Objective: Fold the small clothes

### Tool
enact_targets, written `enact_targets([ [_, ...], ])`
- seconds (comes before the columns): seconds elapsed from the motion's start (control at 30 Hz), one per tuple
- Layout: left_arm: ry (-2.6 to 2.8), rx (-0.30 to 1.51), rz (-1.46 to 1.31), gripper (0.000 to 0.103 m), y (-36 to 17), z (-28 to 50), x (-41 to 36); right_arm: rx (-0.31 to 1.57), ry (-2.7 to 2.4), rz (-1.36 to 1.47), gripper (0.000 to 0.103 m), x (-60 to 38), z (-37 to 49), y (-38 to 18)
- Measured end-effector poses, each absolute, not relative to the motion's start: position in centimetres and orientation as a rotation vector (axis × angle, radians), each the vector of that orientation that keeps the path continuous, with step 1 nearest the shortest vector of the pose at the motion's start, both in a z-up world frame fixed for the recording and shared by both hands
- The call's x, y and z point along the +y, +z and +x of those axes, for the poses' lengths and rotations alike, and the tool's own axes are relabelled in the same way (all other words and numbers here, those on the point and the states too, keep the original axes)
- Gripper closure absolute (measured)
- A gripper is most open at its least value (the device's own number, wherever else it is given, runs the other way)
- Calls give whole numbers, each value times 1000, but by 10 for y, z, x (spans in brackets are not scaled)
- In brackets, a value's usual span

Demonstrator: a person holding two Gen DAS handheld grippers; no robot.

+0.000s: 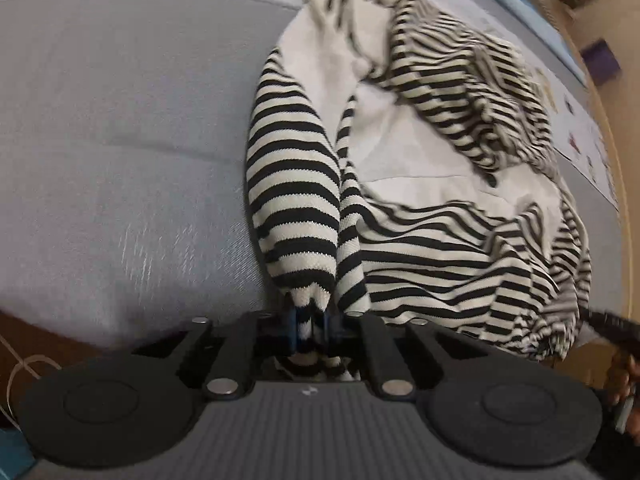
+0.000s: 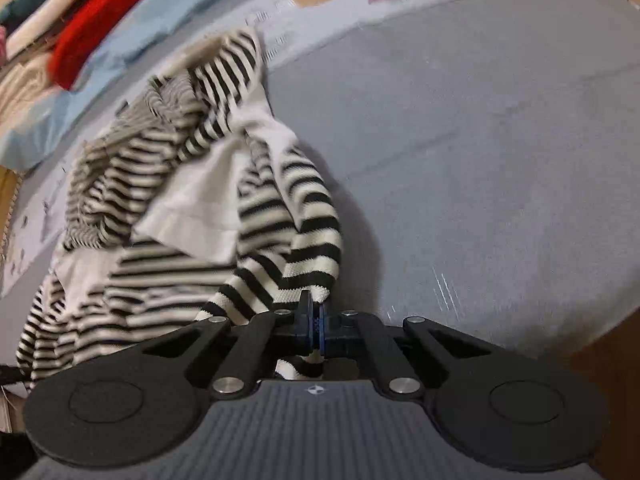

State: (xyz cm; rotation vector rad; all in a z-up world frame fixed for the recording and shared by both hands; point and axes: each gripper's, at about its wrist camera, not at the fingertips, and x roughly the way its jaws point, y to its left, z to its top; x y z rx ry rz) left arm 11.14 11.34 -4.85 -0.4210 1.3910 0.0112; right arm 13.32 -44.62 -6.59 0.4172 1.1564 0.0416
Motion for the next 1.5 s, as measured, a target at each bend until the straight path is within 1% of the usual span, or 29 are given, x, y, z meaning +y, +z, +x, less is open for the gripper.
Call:
enact_targets([
  [0.03, 31, 1401, -432, 80, -53, 111, 113, 1179, 49, 415, 96, -444, 133, -69],
  [0.07, 44, 1407, -437, 76, -55, 111, 112, 1202, 49, 406, 96, -441, 134, -72],
  [0.1, 49, 1413, -443, 72, -58, 110, 110, 1216, 41, 390, 93, -438, 134, -74],
  [0.17, 56, 1422, -446, 72, -63, 109, 107, 1242, 21, 364, 75, -435, 133, -78],
  [0.2, 69, 1422, -436, 72, -63, 109, 106, 1254, 16, 357, 73, -433, 133, -80],
  [0.53, 90, 1421, -396, 72, -70, 105, 103, 1274, 63, 263, 72, -419, 133, -82],
  [0.6, 87, 1414, -385, 75, -70, 104, 102, 1270, 76, 267, 76, -418, 134, -81],
  [0.63, 81, 1409, -379, 80, -70, 104, 100, 1268, 84, 271, 86, -418, 133, -81],
  [0.67, 75, 1404, -373, 83, -70, 104, 99, 1267, 95, 275, 97, -420, 132, -79],
  [0.73, 66, 1391, -364, 90, -69, 103, 97, 1252, 109, 272, 101, -418, 132, -78],
  [0.83, 60, 1363, -355, 94, -65, 101, 94, 1226, 118, 283, 102, -418, 132, -75],
  [1.0, 32, 1286, -336, 96, -45, 93, 84, 1134, 130, 354, 102, -425, 130, -59],
  [1.33, -80, 1053, -393, 99, 53, 59, 91, 836, 239, 539, 102, -451, 98, 17],
  [1.5, -140, 994, -397, 99, 90, 27, 98, 727, 277, 581, 102, -473, 67, 57],
])
